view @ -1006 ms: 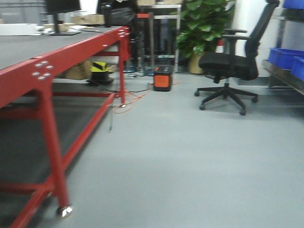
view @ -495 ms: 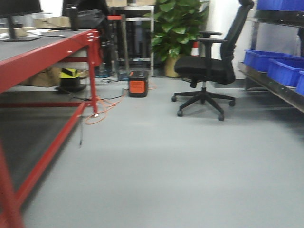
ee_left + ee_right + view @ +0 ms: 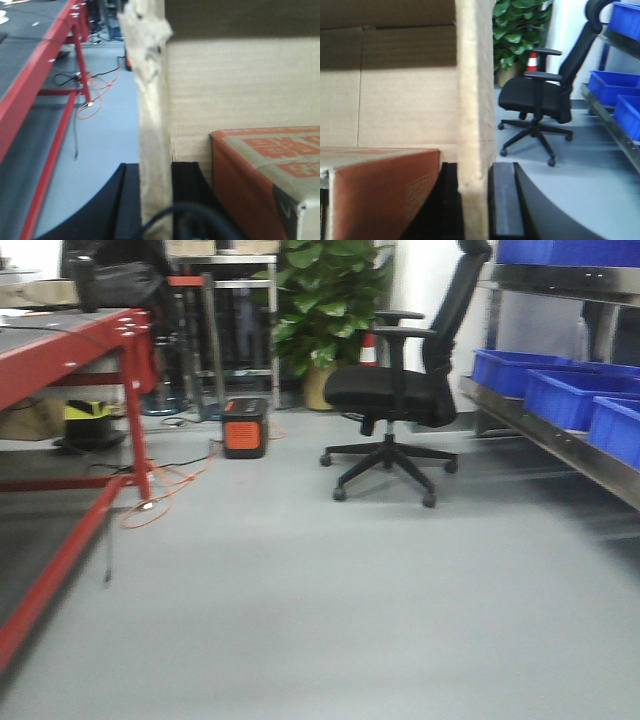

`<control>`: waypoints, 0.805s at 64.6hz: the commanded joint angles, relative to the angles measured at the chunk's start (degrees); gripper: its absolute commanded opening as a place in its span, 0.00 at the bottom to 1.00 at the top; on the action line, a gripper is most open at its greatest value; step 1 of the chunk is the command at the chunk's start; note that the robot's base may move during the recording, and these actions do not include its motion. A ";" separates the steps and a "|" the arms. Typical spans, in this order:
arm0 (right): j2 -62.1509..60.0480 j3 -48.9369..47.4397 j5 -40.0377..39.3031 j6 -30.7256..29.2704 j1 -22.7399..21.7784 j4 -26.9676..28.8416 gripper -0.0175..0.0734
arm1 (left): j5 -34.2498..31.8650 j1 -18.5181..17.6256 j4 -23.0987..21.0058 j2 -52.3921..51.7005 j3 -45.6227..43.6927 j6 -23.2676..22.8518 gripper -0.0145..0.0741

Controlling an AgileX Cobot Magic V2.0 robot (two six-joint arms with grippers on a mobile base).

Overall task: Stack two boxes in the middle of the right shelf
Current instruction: 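Drive the base to the steel shelf holding the boxes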

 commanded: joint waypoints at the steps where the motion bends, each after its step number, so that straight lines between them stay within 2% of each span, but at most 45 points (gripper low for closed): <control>1: -1.10 -0.97 -5.96 0.54 -0.22 -1.32 0.02 | 0.11 0.33 2.91 -0.57 -0.52 -0.13 0.04; 52: -1.10 -0.97 -5.96 0.54 -0.22 -1.32 0.02 | 0.11 0.33 3.14 -0.57 -0.52 -0.13 0.04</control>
